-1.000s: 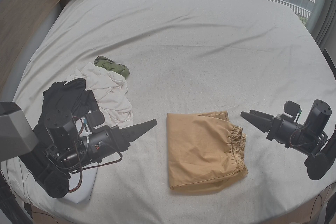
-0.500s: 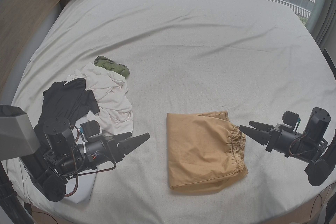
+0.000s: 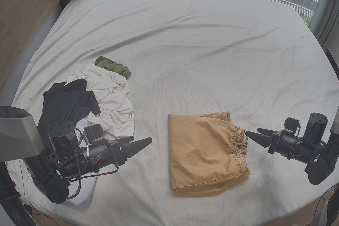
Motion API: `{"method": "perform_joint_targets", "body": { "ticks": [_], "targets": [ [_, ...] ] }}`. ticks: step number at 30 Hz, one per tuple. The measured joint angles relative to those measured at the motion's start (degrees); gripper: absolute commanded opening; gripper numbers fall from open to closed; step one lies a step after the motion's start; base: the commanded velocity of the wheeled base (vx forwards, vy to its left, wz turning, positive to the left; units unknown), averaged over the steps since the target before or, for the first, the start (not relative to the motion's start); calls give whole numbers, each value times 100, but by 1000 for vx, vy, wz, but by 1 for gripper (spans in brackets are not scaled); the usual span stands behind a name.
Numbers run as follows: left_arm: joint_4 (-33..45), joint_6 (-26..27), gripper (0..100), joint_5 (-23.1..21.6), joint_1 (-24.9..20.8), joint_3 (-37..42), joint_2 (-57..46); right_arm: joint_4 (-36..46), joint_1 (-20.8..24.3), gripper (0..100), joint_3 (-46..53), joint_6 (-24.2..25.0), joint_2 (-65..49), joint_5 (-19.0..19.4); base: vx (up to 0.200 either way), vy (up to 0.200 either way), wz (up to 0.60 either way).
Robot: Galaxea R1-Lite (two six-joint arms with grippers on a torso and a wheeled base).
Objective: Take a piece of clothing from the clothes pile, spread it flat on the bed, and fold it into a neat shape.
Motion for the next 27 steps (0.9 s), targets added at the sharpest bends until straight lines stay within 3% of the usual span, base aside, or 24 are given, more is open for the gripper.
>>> {"method": "perform_joint_targets", "body": {
  "ticks": [11, 27],
  "targets": [
    [-2, 0, 100, 13, -11, -44, 140, -11, 35, 100, 341, -545, 763, 2, 0, 0, 0],
    [-5, -6, 100, 16, -11, -52, 172, -51, 252, 100, 449, -580, 1560, 13, 0, 0, 0]
  ]
}}
